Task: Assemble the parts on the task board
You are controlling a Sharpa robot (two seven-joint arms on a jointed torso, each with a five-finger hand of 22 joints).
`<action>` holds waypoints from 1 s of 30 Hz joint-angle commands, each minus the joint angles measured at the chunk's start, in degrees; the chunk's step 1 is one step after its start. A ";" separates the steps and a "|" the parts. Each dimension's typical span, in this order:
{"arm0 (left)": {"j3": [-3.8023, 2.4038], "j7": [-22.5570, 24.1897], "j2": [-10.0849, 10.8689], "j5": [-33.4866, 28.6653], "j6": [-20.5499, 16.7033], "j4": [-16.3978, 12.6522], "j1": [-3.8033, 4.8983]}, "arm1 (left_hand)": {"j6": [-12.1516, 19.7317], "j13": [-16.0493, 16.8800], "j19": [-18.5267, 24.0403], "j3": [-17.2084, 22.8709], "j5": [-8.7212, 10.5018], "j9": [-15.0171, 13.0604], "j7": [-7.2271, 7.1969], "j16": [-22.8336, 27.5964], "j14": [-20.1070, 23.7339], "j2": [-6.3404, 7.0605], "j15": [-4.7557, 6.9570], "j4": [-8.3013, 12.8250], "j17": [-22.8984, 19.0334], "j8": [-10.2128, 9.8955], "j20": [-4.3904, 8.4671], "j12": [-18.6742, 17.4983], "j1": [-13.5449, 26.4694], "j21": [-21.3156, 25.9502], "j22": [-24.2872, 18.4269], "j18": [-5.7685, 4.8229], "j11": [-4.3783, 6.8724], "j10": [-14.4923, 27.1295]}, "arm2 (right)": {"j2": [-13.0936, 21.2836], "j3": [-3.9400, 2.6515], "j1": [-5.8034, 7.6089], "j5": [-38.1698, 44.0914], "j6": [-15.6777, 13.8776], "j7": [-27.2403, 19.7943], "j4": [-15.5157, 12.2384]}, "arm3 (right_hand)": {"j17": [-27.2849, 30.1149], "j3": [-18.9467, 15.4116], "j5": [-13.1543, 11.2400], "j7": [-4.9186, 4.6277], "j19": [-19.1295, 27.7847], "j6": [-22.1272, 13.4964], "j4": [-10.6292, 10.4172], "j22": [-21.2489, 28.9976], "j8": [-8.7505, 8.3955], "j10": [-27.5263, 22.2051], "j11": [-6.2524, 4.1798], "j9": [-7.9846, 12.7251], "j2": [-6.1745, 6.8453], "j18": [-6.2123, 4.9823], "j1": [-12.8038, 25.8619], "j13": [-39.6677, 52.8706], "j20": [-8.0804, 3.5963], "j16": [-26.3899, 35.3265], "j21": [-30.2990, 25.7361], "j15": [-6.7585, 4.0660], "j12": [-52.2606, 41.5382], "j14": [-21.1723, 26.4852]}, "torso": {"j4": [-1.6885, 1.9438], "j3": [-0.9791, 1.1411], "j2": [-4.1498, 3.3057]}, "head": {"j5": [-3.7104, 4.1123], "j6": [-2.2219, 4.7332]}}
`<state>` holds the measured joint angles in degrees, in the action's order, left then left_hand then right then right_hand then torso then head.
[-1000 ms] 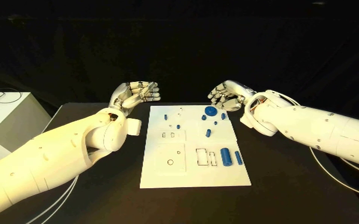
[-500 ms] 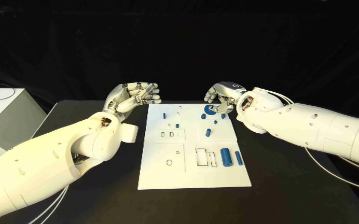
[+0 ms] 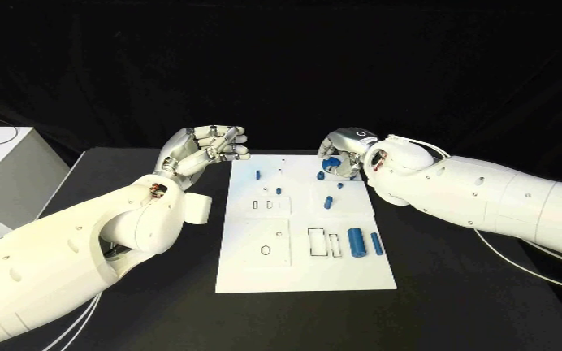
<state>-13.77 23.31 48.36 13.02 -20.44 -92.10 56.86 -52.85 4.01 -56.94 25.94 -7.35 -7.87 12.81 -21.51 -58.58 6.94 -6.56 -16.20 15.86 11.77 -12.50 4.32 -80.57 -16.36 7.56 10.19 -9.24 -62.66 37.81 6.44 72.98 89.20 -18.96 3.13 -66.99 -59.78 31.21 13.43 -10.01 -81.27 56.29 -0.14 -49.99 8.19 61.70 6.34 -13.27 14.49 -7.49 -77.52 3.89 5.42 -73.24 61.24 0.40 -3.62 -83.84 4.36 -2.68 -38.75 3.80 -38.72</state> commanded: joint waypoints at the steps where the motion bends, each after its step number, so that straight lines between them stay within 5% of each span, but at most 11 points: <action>1: -0.17 -0.26 0.02 -0.35 0.72 0.06 0.01 | -0.01 0.00 -0.29 0.34 0.18 0.09 0.31 -0.30 -0.04 0.58 -0.01 0.00 0.09 -0.28 0.06 -0.27 0.02 -0.36 0.07 0.23 -0.34 0.24 | -0.15 -0.03 0.04 2.14 2.32 1.20 0.16 | -0.08 -0.32 0.02 -0.08 -0.07 -0.25 -0.03 -0.04 -0.11 -0.48 0.02 -0.07 0.16 0.84 -0.26 0.06 0.40 -0.25 0.17 0.34 0.07 -1.55 | 0.13 0.10 -0.53 | 0.16 0.16; 30: -0.40 -0.96 0.27 -0.28 0.45 0.03 0.03 | 0.06 0.02 -0.27 0.37 0.18 0.10 0.41 -0.55 0.12 0.67 -0.05 0.03 0.25 -0.30 0.06 -0.27 0.02 -0.45 0.11 0.21 -0.40 0.28 | -3.14 -0.01 -0.25 1.98 4.76 1.67 4.69 | -1.43 -0.62 0.48 -0.27 -0.18 0.30 -0.78 -1.49 0.03 0.24 0.11 -0.45 -0.51 0.97 0.01 0.29 0.60 -1.70 1.36 0.48 -0.19 -1.69 | 0.53 -0.15 -1.62 | 0.51 0.21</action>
<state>-14.11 22.26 48.65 12.92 -20.47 -91.87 56.87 -52.85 4.02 -56.93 25.94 -7.35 -7.82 12.81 -21.73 -58.57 6.94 -6.56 -16.20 16.07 11.77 -12.51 4.32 -80.57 -16.57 7.59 10.19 -9.43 -62.47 34.83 6.44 72.77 90.56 -15.61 4.61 -62.44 -61.17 30.66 13.76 -10.00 -81.47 56.29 -0.70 -51.44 8.19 61.71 6.35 -13.66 14.48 -7.51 -77.52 4.10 5.64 -74.63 62.41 0.61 -3.62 -84.04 4.81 -2.78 -40.12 4.24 -38.56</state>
